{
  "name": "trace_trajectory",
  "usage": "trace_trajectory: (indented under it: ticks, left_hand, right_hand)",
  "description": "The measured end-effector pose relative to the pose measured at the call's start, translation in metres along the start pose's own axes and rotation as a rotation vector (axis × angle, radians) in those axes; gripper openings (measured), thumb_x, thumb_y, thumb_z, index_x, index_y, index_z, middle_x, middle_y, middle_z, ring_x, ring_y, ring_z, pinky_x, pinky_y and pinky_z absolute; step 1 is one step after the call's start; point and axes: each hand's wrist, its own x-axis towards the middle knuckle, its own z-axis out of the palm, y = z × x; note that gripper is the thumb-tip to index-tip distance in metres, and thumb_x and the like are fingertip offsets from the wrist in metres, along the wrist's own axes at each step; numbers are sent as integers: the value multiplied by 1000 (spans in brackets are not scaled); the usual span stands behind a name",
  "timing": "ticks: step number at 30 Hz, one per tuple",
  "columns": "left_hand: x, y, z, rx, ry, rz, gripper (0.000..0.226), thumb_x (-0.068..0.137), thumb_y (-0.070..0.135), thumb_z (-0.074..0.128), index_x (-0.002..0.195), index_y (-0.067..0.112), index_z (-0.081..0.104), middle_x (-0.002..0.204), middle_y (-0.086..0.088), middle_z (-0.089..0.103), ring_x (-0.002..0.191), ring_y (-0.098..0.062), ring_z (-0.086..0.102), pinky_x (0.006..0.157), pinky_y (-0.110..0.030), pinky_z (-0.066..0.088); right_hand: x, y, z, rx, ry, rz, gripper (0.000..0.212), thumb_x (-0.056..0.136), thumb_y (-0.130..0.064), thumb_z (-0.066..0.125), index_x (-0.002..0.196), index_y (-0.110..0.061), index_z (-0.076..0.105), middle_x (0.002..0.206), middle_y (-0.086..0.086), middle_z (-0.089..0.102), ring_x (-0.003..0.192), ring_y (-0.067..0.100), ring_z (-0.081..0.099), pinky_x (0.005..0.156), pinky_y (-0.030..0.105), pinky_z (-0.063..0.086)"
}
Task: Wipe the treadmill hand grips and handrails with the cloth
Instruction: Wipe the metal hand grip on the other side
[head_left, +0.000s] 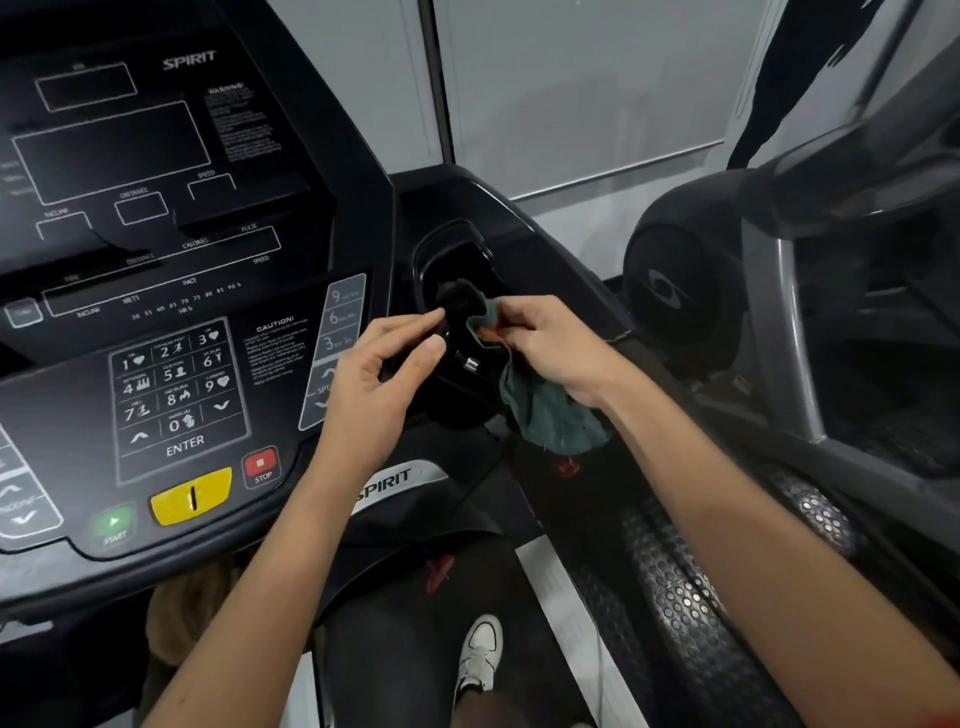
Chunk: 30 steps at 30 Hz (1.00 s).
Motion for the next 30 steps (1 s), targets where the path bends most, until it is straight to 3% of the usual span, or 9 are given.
trace_trajectory:
  ticks: [4, 8, 11, 14, 18, 21, 23, 25, 30]
  left_hand:
    - [0, 0, -3, 10, -13, -8, 24, 85, 30, 60, 108, 33, 65, 113, 7, 63, 112, -13, 58, 101, -40, 45]
    - [-6, 3, 5, 40, 36, 20, 27, 89, 25, 56, 115, 28, 60, 117, 4, 60, 112, -4, 56, 98, -23, 43]
    - [-14, 2, 14, 1, 105, 15, 32, 90, 22, 55, 120, 34, 55, 123, 5, 58, 116, -3, 54, 100, -23, 42]
    - [-19, 3, 20, -86, 200, -20, 45, 79, 30, 61, 123, 28, 48, 128, 3, 51, 118, -8, 53, 96, -24, 46]
    - [-31, 6, 31, -92, 296, -20, 38, 68, 27, 78, 96, 24, 52, 108, 2, 50, 103, -5, 56, 84, -16, 48]
    - [-36, 7, 30, 119, 309, 14, 30, 59, 43, 74, 82, 30, 59, 99, 10, 43, 94, 8, 50, 83, -10, 44]
    - [-37, 7, 26, 228, 283, 34, 31, 58, 46, 75, 83, 35, 60, 99, 12, 42, 94, 6, 50, 83, -10, 44]
    - [-39, 4, 24, 281, 225, 49, 37, 59, 36, 83, 85, 39, 57, 98, 14, 46, 90, 1, 54, 78, -10, 45]
    - [-42, -5, 20, 318, 223, -5, 43, 65, 13, 83, 82, 43, 56, 74, 10, 59, 66, 0, 54, 64, -10, 43]
  right_hand:
    - [-12, 24, -19, 84, -64, 181, 35, 93, 3, 44, 97, -23, 67, 90, -3, 70, 88, 12, 65, 87, 33, 51]
    - [-41, 40, -25, -14, 82, 132, 36, 92, 8, 42, 89, -19, 65, 73, -15, 66, 69, -7, 59, 69, 14, 44]
    - [-55, 39, -13, -27, 211, 18, 31, 91, 8, 45, 96, -17, 63, 90, -5, 65, 81, -5, 60, 76, 9, 43]
    - [-57, 36, 1, -43, 334, -38, 27, 87, 5, 53, 98, -17, 65, 100, 1, 62, 92, 6, 61, 84, 17, 46]
    - [-58, 27, 4, 290, 527, 30, 19, 80, 0, 66, 87, -17, 68, 87, 2, 68, 88, 20, 65, 86, 36, 51]
    - [-62, 16, 2, 567, 489, 106, 16, 80, 1, 66, 80, -15, 62, 74, 0, 62, 82, 19, 65, 81, 39, 52]
    - [-63, 13, 3, 680, 444, 131, 15, 82, 1, 62, 79, -13, 59, 67, -3, 60, 78, 15, 68, 81, 38, 55]
    - [-64, 11, 6, 739, 431, 132, 14, 83, 3, 60, 80, -11, 57, 62, -4, 60, 76, 13, 69, 81, 38, 56]
    - [-69, 15, 6, 708, 399, 88, 12, 82, 1, 62, 89, -8, 57, 82, 10, 58, 80, 15, 66, 78, 28, 57]
